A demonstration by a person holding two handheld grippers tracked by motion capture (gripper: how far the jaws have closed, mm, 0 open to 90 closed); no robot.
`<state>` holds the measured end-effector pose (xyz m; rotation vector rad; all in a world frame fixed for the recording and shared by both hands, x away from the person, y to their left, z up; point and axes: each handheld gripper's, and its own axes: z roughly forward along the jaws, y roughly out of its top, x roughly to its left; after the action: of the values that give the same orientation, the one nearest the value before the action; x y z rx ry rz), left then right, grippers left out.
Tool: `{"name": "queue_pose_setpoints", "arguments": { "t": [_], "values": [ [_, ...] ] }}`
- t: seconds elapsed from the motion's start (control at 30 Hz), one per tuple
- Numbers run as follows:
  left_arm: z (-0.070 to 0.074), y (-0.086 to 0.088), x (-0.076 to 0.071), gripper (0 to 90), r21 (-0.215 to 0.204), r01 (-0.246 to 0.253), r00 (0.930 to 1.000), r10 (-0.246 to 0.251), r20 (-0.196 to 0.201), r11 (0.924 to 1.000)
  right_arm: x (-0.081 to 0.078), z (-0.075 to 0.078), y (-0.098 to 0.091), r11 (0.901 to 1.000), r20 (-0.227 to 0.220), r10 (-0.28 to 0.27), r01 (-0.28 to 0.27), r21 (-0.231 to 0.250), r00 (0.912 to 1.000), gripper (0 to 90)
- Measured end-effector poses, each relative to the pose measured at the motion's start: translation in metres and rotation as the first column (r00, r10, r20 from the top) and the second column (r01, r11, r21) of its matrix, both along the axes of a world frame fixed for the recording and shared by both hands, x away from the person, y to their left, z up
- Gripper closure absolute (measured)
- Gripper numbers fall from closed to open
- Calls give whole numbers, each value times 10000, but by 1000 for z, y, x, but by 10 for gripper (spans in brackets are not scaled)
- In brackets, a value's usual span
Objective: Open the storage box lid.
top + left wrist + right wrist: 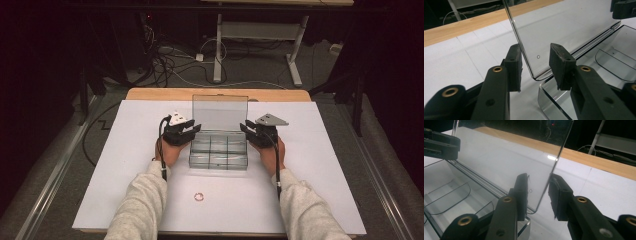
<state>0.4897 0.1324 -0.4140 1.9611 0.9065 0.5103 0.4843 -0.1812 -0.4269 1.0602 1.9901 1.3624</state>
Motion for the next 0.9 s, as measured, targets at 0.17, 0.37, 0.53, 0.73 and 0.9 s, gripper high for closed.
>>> {"name": "queue_pose_setpoints", "arguments": {
  "t": [0.17, 0.37, 0.53, 0.73, 0.9],
  "values": [
    [0, 1, -2, 611, -123, -74, 10000, 73, -57, 9999, 0, -2, 0, 10000, -125, 58, -58, 40, 9999, 688],
    [-1, 3, -4, 611, -178, -81, 9999, 80, -62, 9998, -1, -3, 0, 10000, -119, 72, -73, -69, 9999, 683],
    [-2, 4, -6, 610, -204, -50, 9999, 48, -118, 9998, -1, -4, 0, 9999, -122, 88, -89, -62, 9999, 681],
    [-3, 5, -9, 616, -219, -25, 9999, 22, -144, 9998, -1, -5, 1, 9999, -96, 102, -103, -110, 9999, 680],
    [-3, 5, -10, 621, -249, -39, 9999, 35, -167, 9997, -2, -5, 1, 10000, -95, 72, -73, -68, 9999, 681]
  ]
}}
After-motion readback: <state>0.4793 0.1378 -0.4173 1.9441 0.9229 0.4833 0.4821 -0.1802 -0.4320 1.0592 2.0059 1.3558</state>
